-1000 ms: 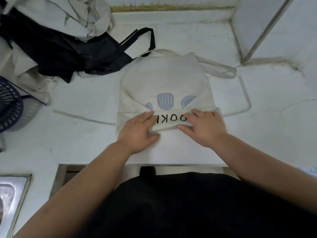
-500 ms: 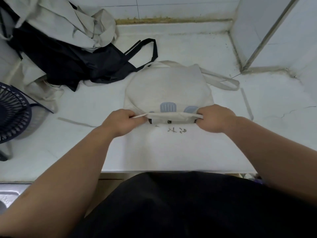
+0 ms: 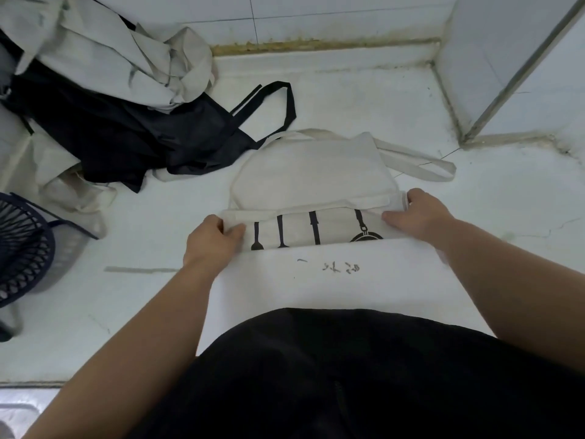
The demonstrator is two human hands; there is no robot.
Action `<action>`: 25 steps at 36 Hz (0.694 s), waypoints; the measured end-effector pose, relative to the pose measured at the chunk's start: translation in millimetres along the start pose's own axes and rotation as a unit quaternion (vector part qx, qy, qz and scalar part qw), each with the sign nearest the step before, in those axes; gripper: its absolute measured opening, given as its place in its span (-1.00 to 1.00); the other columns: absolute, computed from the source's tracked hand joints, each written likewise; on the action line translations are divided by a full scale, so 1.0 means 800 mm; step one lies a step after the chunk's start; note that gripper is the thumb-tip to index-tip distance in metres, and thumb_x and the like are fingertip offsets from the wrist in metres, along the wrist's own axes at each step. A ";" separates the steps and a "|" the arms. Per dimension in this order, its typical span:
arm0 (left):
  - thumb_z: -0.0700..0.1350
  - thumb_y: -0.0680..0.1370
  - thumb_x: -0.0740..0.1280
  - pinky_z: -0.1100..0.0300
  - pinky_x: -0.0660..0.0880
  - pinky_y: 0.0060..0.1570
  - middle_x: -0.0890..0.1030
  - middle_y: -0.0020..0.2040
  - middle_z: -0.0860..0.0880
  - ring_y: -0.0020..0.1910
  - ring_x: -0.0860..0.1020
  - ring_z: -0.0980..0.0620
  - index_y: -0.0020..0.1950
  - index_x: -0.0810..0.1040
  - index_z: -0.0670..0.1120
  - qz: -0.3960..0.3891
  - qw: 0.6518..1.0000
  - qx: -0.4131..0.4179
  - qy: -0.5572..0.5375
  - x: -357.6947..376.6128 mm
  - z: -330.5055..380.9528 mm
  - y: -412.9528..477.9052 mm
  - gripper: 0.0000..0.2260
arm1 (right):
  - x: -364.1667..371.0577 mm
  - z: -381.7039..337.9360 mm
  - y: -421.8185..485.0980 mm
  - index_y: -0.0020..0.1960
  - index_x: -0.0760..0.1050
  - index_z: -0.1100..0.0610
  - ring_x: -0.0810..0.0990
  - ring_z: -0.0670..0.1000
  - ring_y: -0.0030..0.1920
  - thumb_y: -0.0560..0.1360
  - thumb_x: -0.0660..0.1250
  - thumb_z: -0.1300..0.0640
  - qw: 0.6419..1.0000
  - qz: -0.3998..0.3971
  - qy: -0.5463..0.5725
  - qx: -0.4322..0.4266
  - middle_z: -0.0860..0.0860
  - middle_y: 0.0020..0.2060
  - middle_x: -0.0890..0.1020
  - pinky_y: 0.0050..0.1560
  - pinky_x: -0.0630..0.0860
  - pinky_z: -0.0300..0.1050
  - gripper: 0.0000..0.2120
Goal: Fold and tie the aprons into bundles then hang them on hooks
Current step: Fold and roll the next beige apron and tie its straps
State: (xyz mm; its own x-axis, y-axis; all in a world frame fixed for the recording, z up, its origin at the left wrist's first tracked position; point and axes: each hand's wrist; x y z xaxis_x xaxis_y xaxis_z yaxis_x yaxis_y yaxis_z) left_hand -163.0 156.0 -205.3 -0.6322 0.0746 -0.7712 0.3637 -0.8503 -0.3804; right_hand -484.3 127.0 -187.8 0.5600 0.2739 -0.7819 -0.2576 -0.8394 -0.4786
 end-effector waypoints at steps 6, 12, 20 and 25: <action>-0.07 0.56 0.29 -0.08 0.29 0.25 0.28 0.43 -0.13 0.36 0.27 -0.19 0.50 0.20 -0.05 0.119 0.969 0.100 0.192 0.021 0.013 -0.011 -0.47 | 0.020 -0.018 -0.015 0.44 0.14 0.02 0.33 0.18 0.33 0.45 0.32 0.04 0.969 0.122 -0.208 -0.055 0.12 0.34 0.30 0.29 0.25 0.10 -0.37; 0.18 0.64 0.04 0.05 -0.05 0.49 0.08 0.58 0.01 0.55 0.03 -0.01 0.56 0.13 0.07 -0.091 0.908 0.331 0.240 0.047 0.026 -0.020 -0.50 | 0.052 -0.018 -0.017 0.53 0.00 -0.07 0.00 0.13 0.49 0.58 0.04 -0.12 0.930 -0.030 -0.275 -0.243 0.05 0.54 -0.04 0.49 -0.20 0.07 -0.44; 0.39 0.42 0.26 0.07 -0.01 0.46 0.08 0.56 0.12 0.53 0.05 0.06 0.55 0.07 0.16 -0.114 0.895 0.311 0.299 0.033 0.039 -0.010 -0.21 | 0.040 -0.020 -0.007 0.51 0.04 -0.10 0.20 0.06 0.46 0.42 0.08 -0.45 0.913 -0.049 -0.309 -0.262 -0.02 0.51 0.11 0.44 0.06 0.01 -0.22; 0.22 0.44 0.20 0.13 0.42 -0.03 0.57 0.00 0.11 0.04 0.53 0.00 0.11 0.51 0.04 -0.090 0.891 0.343 0.284 0.016 0.062 0.008 -0.64 | 0.025 -0.034 -0.009 0.22 0.42 -0.05 0.53 0.01 0.04 0.44 -0.08 -0.43 0.918 -0.022 -0.283 -0.276 -0.12 0.04 0.52 0.06 0.44 -0.04 -0.38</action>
State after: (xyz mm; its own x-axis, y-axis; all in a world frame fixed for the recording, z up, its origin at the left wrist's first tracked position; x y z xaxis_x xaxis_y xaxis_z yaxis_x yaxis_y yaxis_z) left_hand -202.8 125.8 -191.8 -0.1193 0.3267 -0.9376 -0.3359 -0.9019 -0.2715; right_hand -449.8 126.2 -189.3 0.0216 0.3819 -0.9239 0.2803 -0.8894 -0.3611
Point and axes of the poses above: each hand's wrist, its own y-axis towards the middle knuckle, its own x-axis out of the palm, z = x × y
